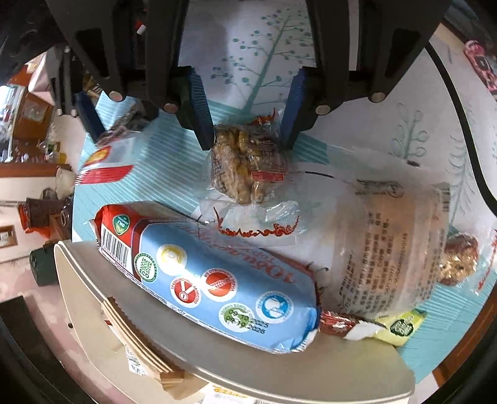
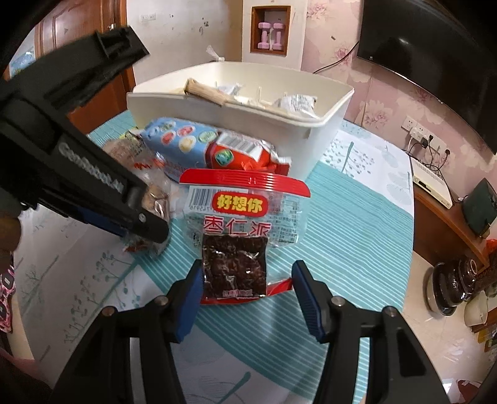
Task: Organize snacks
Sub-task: 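Lift both held packets and carry them over the white box, then open both tools to drop the packets into the white box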
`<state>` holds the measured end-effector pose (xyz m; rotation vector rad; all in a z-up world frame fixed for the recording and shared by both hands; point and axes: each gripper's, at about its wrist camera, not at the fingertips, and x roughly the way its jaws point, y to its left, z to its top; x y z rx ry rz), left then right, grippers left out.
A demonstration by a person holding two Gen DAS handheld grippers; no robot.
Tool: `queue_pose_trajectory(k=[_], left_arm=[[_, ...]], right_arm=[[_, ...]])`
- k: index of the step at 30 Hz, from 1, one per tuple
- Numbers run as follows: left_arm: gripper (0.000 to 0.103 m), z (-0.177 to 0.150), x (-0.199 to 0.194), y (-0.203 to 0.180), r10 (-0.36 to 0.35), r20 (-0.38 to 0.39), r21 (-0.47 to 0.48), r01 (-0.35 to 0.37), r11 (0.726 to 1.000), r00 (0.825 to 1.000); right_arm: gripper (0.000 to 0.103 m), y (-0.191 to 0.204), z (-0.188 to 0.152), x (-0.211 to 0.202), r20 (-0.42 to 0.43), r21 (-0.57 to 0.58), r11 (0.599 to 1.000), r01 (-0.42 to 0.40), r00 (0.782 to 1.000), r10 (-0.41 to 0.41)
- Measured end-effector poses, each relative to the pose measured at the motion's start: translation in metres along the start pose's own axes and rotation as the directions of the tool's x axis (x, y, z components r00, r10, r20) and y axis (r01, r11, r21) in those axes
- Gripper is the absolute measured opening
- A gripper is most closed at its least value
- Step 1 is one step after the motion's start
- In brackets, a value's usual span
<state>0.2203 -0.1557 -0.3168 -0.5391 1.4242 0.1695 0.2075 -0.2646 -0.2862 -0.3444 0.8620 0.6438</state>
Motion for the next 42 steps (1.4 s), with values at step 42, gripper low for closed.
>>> queue_pose_trajectory(k=[42], left_arm=[[0.042,0.149,-0.159,0.048,-0.179,0.275,0.296,0.093,0.951,0.945]], right_arm=[[0.057,0.04,0.148,-0.034,0.215,0.232,0.96,0.156,0.954,-0.207]])
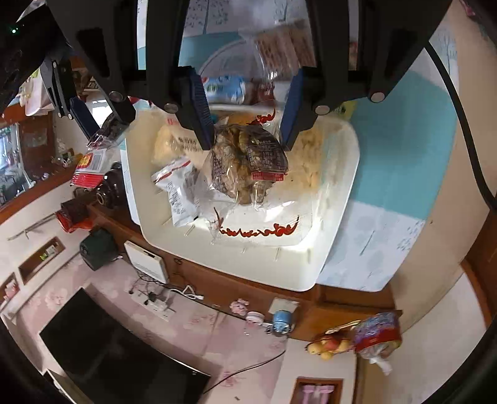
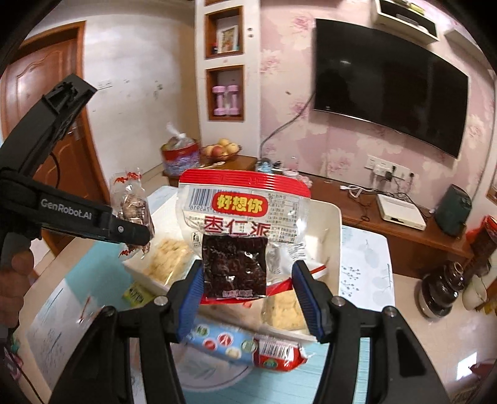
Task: Organize snacks
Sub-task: 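Open both tools to drop the packets into the white box, then withdraw both tools back toward the remaining snacks on the table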
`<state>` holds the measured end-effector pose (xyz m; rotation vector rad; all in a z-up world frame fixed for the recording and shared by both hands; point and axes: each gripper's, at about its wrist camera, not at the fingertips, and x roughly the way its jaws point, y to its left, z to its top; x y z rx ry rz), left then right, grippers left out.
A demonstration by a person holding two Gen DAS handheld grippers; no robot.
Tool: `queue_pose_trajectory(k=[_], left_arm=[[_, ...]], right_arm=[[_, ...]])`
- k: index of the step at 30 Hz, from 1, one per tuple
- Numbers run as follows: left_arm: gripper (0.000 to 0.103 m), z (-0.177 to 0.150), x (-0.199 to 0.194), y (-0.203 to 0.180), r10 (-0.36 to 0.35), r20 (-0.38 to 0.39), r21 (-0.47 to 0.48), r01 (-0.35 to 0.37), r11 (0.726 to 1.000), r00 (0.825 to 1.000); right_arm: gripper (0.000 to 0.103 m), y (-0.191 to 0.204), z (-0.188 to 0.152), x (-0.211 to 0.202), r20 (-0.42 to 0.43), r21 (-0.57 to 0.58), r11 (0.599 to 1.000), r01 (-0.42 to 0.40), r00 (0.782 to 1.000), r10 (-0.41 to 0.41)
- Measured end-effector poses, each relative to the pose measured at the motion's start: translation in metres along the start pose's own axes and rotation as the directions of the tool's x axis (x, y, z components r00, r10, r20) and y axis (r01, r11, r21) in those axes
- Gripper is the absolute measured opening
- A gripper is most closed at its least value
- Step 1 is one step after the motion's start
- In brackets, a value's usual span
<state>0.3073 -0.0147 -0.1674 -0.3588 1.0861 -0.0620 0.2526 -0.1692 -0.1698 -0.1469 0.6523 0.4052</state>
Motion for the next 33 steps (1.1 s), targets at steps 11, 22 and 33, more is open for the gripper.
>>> queue_pose_trajectory(k=[11,22,33], left_arm=[[0.044,0.027,0.029,0.003,-0.044,0.021,0.097,0.042,0.994,0.999],[0.058,0.029,0.024,0.01,-0.058,0.061,0.121,0.05,0.991,0.996],[0.067,0.001,-0.001,0.033,0.039,0.064,0.03,-0.041,0.999,0.997]], right_arm=[[0.059,-0.011,0.004,0.037,-0.055,0.086,0.99,0.112,0.993,-0.108],[0.06,-0.017,0.005,0.048,-0.094,0.165,0.978,0.127,0.989,-0.113],[0.06,-0.022,-0.002,0.032,-0.103,0.186,0.98,0.071,0.993,-0.053]])
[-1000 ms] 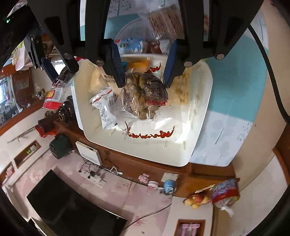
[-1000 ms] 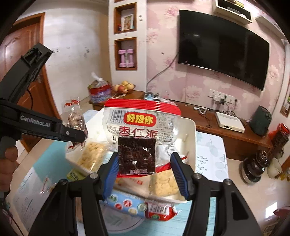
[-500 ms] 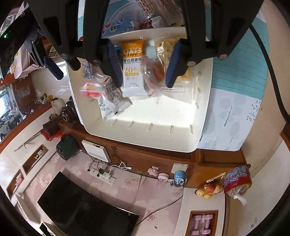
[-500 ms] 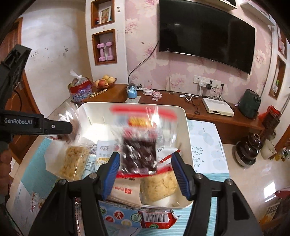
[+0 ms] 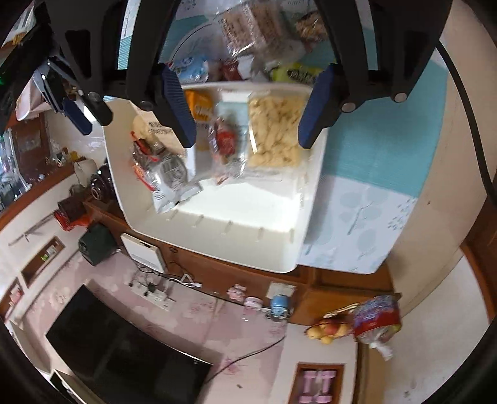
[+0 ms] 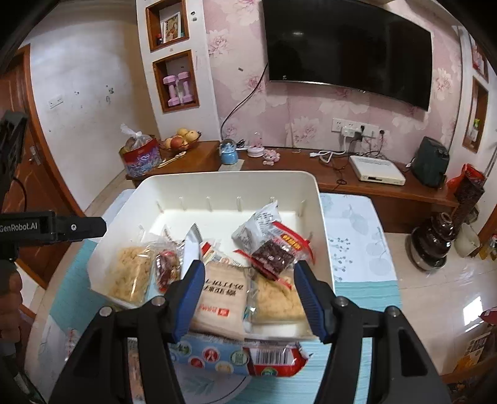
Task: Organize snacks
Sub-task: 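Withdraw both tools back toward the remaining snacks on the table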
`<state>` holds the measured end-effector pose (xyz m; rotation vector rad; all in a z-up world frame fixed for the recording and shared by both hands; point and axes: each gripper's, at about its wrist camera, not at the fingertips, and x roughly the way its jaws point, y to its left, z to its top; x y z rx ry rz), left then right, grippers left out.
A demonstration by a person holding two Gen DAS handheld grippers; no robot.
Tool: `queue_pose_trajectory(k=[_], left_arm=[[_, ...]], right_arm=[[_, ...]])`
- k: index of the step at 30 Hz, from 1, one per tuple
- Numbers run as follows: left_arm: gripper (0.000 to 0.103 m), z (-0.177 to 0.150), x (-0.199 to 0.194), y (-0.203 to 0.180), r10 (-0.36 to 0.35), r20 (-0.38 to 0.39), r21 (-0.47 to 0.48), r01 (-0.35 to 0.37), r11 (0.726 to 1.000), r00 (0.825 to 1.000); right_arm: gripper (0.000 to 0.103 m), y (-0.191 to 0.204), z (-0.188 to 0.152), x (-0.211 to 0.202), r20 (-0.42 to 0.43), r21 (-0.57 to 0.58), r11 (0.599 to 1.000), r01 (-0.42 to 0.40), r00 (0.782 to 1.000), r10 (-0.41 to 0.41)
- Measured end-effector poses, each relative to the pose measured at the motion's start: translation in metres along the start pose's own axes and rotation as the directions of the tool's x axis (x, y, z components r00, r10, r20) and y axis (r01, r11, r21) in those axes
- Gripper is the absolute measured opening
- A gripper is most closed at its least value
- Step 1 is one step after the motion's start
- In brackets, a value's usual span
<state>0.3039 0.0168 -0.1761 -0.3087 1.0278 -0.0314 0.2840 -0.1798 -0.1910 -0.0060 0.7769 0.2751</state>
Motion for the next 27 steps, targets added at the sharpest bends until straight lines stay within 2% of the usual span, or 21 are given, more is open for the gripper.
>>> queue_pose_trajectory(k=[9,14,18,23,27], left_arm=[[0.067,-0.037,-0.044,0.007,0.096,0.049,-0.077,-0.092,0.993,0.994],[0.067,-0.061,-0.063,0.011,0.144,0.06,-0.132,-0.135,0.982,0.988],[0.067,-0.084,-0.073,0.016,0.17,0.069,-0.179,-0.155,0.972,0.983],[0.067,-0.112,-0.074,0.025,0.196,0.065,-0.229,-0.177,0.957,0.978],[0.067,-0.132,-0.07,0.033,0.236,0.059,-0.216,-0.219,0.952,0.97]], right_arm=[[0.06,-0.006,-0.003,-0.026,-0.009,-0.03,0.993,-0.116,0.993,0.116],[0.06,-0.013,-0.006,-0.039,-0.024,-0.053,0.981,-0.189,0.982,0.188],[0.06,-0.017,-0.009,-0.041,-0.054,-0.059,0.97,-0.237,0.971,0.234],[0.06,-0.018,-0.017,-0.039,-0.107,-0.043,0.95,-0.31,0.947,0.304],[0.06,-0.015,-0.027,-0.038,-0.147,-0.052,0.937,-0.346,0.93,0.336]])
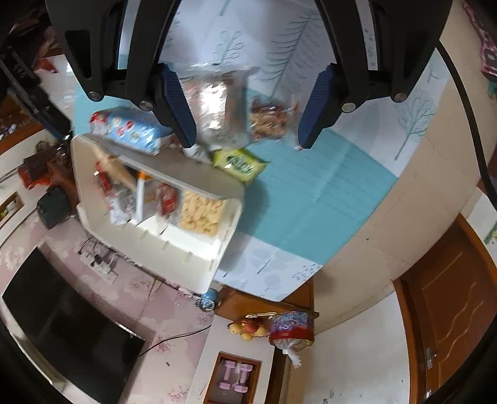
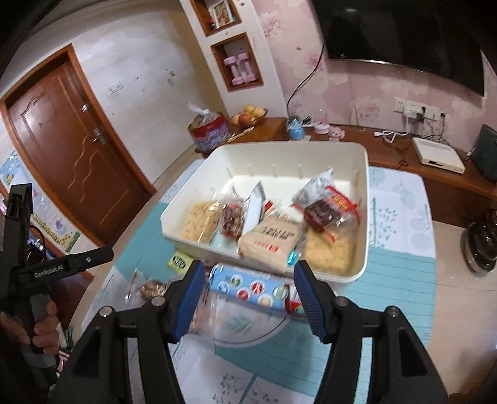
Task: Organize snacks
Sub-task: 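Withdraw both tools back toward the remaining snacks on the table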
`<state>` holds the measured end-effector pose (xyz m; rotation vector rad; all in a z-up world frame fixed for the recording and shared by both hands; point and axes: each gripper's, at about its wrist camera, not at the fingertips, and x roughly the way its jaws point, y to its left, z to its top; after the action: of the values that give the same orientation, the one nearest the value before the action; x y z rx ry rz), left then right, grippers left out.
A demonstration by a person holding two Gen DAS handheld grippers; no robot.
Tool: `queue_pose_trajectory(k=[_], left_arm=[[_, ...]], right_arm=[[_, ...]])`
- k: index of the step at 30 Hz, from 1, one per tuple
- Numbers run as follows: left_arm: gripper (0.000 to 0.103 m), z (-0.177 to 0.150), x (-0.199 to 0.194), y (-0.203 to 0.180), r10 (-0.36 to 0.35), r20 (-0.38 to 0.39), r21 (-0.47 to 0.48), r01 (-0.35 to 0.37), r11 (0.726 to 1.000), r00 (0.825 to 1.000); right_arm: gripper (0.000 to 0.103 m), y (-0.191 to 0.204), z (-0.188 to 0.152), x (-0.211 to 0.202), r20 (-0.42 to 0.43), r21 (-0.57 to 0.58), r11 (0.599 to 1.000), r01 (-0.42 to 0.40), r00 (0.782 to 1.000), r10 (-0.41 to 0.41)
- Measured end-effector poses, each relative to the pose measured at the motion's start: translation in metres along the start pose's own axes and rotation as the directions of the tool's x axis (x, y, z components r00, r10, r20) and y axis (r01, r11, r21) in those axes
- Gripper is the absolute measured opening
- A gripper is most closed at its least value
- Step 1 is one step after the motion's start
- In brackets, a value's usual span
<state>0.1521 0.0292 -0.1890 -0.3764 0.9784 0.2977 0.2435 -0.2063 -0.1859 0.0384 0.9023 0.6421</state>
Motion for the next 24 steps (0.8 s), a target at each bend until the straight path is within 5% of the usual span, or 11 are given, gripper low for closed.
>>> queue_pose_trajectory(k=[13,19,24], left_arm=[[0.067,-0.03,0.018,0.01,0.054,-0.052,0.209,-0.042,0.977,0.997],[0.067,-0.028,0.03,0.005,0.069,-0.043,0.381,-0.048,0.924,0.997],[0.067,-0.026,0.039,0.001,0.05,-0.047,0.531,-0.017,0.847,0.998]], right_arm=[[0.06,0.026,-0.02,0.038,-0.167,0.031,0.991,-0.128,0.977,0.131],[0.06,0.043,-0.028,0.06,-0.228,0.042,0.99,-0.133,0.964,0.139],[0.06,0.056,-0.035,0.08,-0.274,0.074,0.992,-0.105,0.954,0.122]])
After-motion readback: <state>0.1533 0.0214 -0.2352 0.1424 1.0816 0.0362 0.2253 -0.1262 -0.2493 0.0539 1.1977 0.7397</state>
